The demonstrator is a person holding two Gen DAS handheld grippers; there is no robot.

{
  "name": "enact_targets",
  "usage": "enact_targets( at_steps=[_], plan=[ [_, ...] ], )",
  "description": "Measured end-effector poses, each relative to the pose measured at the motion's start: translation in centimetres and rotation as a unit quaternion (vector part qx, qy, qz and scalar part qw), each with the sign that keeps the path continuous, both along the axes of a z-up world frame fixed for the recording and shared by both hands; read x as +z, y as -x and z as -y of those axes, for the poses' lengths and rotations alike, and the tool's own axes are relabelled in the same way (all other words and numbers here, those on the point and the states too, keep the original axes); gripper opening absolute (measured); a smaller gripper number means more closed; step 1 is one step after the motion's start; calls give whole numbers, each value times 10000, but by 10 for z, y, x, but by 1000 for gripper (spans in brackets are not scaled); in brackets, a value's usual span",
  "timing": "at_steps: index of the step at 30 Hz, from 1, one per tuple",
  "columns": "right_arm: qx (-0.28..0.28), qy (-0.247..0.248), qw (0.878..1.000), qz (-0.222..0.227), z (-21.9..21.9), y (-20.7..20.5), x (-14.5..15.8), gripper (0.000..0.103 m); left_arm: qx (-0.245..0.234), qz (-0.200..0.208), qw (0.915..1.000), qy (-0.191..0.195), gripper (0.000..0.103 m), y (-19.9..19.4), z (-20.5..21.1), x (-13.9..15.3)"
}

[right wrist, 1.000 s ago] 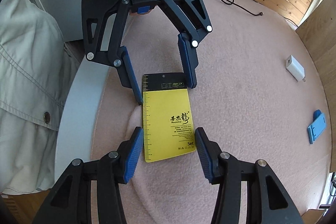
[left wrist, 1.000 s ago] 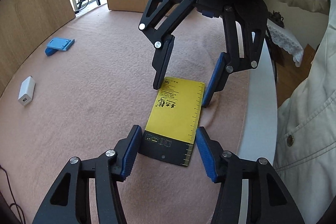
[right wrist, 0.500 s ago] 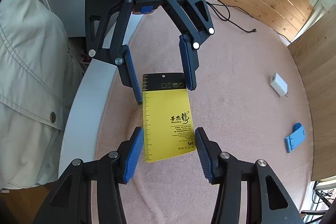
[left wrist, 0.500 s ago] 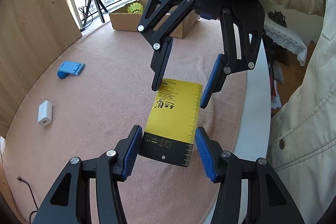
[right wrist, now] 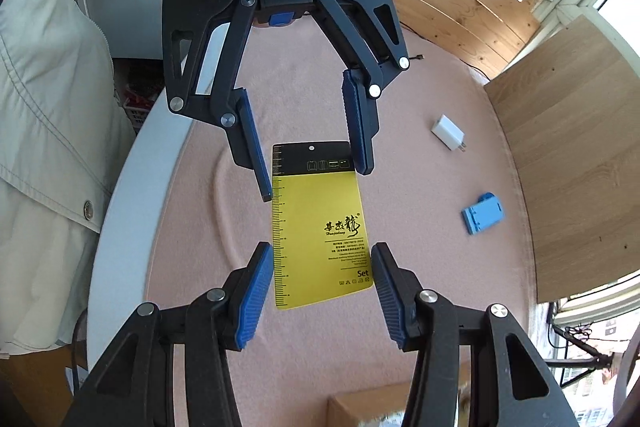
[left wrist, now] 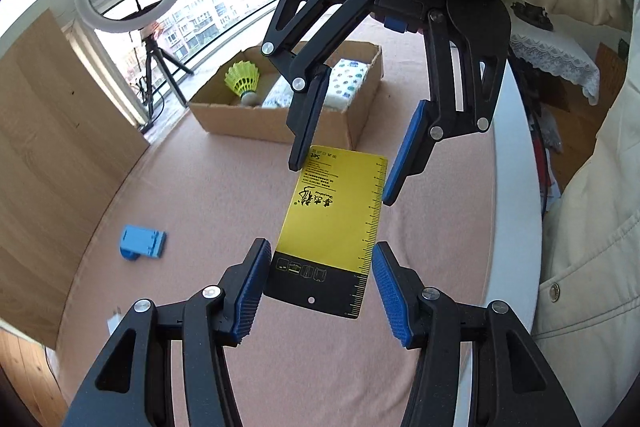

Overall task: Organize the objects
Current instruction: 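Carry the yellow card with both grippers over the box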

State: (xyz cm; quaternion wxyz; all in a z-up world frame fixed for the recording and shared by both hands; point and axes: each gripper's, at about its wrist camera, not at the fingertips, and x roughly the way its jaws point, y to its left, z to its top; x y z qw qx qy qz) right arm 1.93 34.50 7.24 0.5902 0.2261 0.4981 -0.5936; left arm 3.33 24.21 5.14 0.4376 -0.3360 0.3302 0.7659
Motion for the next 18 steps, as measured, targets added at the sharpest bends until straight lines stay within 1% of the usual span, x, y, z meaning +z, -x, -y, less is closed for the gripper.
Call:
enact_targets(
  at_steps=[5,11,15,18],
  plan=[
    [-299,99,9992,-232,-55,17,7,46,-303,-154,9994,52,56,21,-69,6],
    [-756,156,9964,-355,-118,39,10,46,-712,-257,9970,183,56,50,-153,9],
    [-957,265,9943,-393,-149,50,13,46,-876,-268,9955,256,56,67,-187,10],
    [-1016,341,9936,-364,-163,54,13,46,-945,-281,9946,333,57,73,-204,8]
  ],
)
